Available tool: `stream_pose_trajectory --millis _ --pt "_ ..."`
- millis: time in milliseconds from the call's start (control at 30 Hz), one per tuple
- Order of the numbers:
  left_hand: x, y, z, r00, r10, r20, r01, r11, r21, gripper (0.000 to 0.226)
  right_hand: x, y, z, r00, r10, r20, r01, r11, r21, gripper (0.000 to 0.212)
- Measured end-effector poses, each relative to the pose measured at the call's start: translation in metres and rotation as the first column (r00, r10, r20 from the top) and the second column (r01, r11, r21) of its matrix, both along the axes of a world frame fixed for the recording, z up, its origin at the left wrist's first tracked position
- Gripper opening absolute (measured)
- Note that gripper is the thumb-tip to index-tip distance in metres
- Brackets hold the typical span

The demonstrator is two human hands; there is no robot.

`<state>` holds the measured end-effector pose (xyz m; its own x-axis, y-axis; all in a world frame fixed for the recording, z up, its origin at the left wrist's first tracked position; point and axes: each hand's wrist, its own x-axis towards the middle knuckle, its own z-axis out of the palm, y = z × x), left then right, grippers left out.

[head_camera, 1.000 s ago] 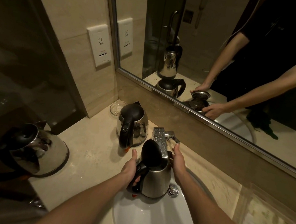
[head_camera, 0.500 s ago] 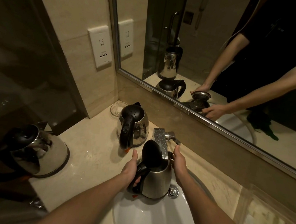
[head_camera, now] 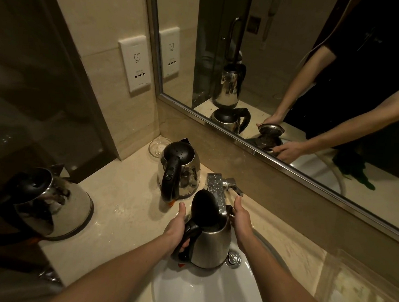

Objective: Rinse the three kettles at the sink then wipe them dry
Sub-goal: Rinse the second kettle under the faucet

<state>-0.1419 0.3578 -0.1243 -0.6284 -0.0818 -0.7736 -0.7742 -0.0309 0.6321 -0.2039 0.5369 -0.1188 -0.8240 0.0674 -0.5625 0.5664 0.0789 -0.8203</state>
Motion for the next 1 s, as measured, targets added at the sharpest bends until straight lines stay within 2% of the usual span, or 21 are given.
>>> stream_pose_trajectory --millis 100,233,333,600,767,1000 --pt "0.0004 0.0015 0.0019 1.0 -0.003 -0.008 0.003 1.0 -0.003 0.083 0.0006 -0.0003 0.0023 1.0 -0.012 0.004 0.012 1.0 0.003 0.046" --pt "0.001 0.0014 0.0018 1.0 -0.008 -0.009 0.008 1.0 -0.003 0.083 0.0021 -0.0007 0.0046 1.0 -0.012 -0.009 0.012 1.0 -0.01 0.052" --pt "0.0015 0.0015 0.0023 1.0 -0.01 -0.013 0.01 1.0 -0.005 0.084 0.0021 -0.0004 0.0043 1.0 -0.021 -0.007 0.021 1.0 -0.02 0.046" --pt "0.001 0.0019 0.0038 1.0 0.0 -0.013 0.0 1.0 -0.011 0.085 -0.0001 -0.0011 0.0044 1.0 -0.024 -0.004 0.024 1.0 -0.006 0.046" --pt "0.0016 0.0009 0.0036 1.0 0.004 -0.007 -0.004 1.0 -0.013 0.083 0.0 -0.0028 0.0035 1.0 -0.021 -0.001 0.021 1.0 0.003 0.062" --pt "0.0016 0.0001 0.0039 1.0 0.004 0.008 -0.004 1.0 -0.016 0.083 0.0007 -0.0041 0.0054 0.999 -0.031 0.005 0.031 0.999 -0.024 0.064"
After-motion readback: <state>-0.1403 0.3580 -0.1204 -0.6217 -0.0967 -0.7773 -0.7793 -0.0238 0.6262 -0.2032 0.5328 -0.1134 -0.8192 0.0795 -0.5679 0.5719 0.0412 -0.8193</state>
